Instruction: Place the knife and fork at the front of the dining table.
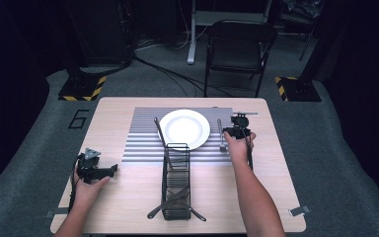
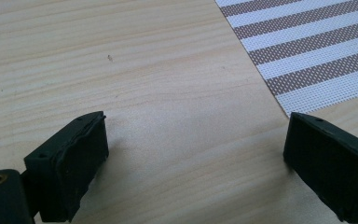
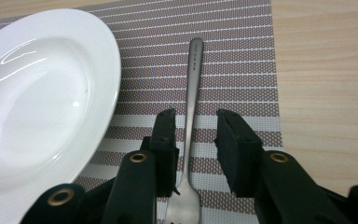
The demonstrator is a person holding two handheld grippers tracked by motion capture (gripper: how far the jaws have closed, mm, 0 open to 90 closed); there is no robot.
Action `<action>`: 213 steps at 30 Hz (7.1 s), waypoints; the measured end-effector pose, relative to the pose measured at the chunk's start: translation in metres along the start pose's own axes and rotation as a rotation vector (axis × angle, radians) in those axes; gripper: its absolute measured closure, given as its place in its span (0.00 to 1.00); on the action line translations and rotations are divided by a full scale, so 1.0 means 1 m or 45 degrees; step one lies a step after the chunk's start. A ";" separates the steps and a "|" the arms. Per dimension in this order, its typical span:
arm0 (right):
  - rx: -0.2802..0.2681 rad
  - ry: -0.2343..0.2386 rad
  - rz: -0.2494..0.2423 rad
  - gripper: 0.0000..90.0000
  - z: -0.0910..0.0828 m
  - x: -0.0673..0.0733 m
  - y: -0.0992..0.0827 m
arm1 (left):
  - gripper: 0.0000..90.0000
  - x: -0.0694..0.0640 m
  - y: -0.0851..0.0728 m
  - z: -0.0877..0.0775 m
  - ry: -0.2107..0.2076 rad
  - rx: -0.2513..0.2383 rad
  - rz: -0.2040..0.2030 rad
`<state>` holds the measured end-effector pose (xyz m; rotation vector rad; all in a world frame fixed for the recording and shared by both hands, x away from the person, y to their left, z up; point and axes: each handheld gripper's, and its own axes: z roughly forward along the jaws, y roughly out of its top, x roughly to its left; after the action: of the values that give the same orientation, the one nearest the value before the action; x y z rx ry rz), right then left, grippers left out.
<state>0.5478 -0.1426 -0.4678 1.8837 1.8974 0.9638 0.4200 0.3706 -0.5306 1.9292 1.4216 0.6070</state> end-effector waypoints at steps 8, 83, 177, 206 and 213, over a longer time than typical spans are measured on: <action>-0.020 0.049 -0.117 0.67 -0.019 -0.003 -0.011 | 0.08 0.000 0.000 0.000 0.000 -0.001 0.001; -0.115 0.219 -0.453 0.60 -0.081 -0.017 -0.116 | 0.62 -0.054 0.042 -0.052 -0.234 -0.027 0.038; -0.105 0.169 -0.496 0.19 -0.071 -0.012 -0.120 | 0.61 -0.170 0.140 -0.041 -0.504 -0.109 0.268; -0.085 0.165 -0.491 0.22 -0.069 -0.016 -0.120 | 0.87 -0.176 0.133 -0.044 -0.492 -0.153 0.325; -0.077 0.162 -0.490 0.22 -0.068 -0.016 -0.120 | 0.88 -0.178 0.130 -0.046 -0.466 -0.169 0.323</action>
<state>0.4142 -0.1649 -0.4982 1.3777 2.1694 1.0158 0.4181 0.1862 -0.4010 2.0042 0.8976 0.4203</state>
